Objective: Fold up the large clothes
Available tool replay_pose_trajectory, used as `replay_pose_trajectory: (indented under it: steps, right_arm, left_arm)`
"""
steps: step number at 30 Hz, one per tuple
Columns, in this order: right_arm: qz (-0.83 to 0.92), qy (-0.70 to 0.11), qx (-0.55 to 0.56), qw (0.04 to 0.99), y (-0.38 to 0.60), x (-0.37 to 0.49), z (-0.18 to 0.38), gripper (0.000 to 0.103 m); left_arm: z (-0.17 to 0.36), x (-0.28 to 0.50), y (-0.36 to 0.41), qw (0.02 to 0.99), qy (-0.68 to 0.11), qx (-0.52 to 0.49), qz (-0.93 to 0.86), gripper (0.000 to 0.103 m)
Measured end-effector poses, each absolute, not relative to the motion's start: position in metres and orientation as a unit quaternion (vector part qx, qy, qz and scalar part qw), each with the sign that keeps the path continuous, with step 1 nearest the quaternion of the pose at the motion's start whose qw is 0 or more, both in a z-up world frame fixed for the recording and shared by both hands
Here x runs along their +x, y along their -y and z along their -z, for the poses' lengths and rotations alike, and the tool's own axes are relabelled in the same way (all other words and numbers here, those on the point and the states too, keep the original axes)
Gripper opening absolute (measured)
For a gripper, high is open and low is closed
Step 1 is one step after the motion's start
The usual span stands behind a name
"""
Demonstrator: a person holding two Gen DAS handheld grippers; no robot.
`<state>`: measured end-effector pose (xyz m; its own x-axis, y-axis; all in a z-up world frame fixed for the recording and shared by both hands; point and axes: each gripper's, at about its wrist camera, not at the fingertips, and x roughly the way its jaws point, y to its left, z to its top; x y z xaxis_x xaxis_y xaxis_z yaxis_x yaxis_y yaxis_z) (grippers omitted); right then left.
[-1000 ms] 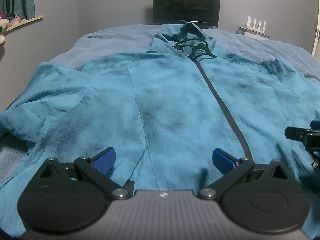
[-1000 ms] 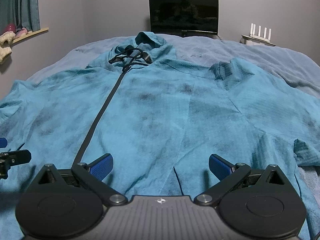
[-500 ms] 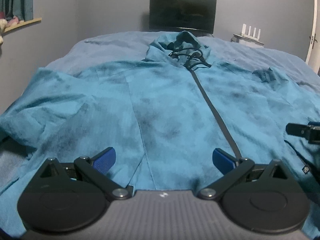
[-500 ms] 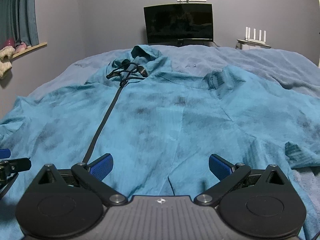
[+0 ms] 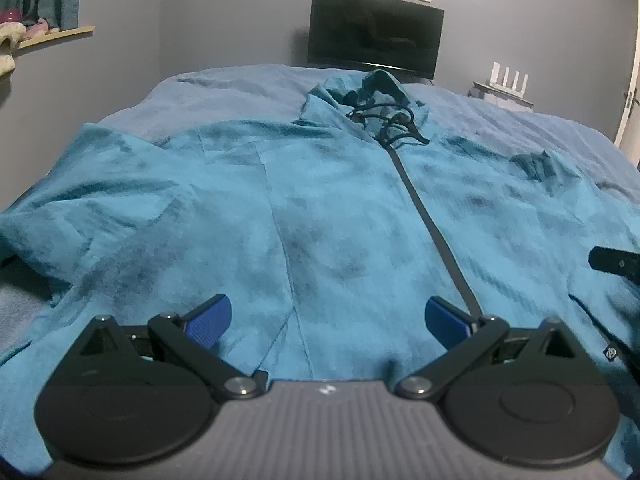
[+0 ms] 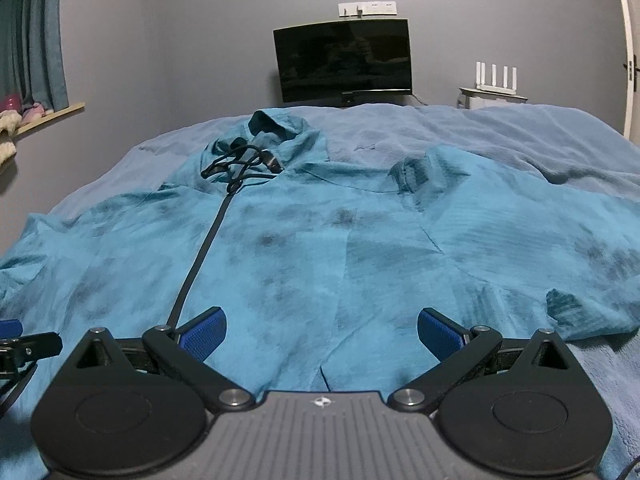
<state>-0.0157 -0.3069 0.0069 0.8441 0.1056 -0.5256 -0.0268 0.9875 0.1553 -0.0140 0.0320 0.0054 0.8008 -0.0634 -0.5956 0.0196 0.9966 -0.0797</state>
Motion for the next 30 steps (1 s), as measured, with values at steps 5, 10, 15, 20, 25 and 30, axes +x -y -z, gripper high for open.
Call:
replay_pose_trajectory:
  steps: [5,10,15,20,25,30]
  right_arm:
    - [-0.030,-0.277,0.075,0.958,0.309,-0.015,-0.008,0.103]
    - [-0.031,-0.265,0.067,0.961,0.310,-0.018,-0.014,0.103]
    - [-0.029,-0.251,0.071,0.965,0.323,-0.016,-0.028,0.103]
    - [-0.009,-0.246,0.086,0.965,0.352,-0.008,-0.039,0.103]
    - [0.029,-0.247,0.095,0.964,0.402,0.004,-0.044,0.103]
    - [0.090,-0.258,0.115,0.955,0.482,0.012,-0.033,0.103]
  left_arm:
    - [-0.005,-0.011,-0.032,0.948,-0.316,-0.034,0.014,0.103]
    - [-0.005,-0.007,-0.032,0.943,-0.332,-0.017,0.005,0.103]
    - [-0.006,-0.007,-0.031,0.943,-0.332,-0.012,0.008,0.103]
    - [-0.011,-0.009,-0.024,0.946,-0.323,-0.007,0.012,0.103]
    - [-0.012,-0.008,-0.026,0.944,-0.326,-0.048,0.027,0.103]
    - [-0.013,-0.009,-0.022,0.945,-0.323,-0.039,0.026,0.103]
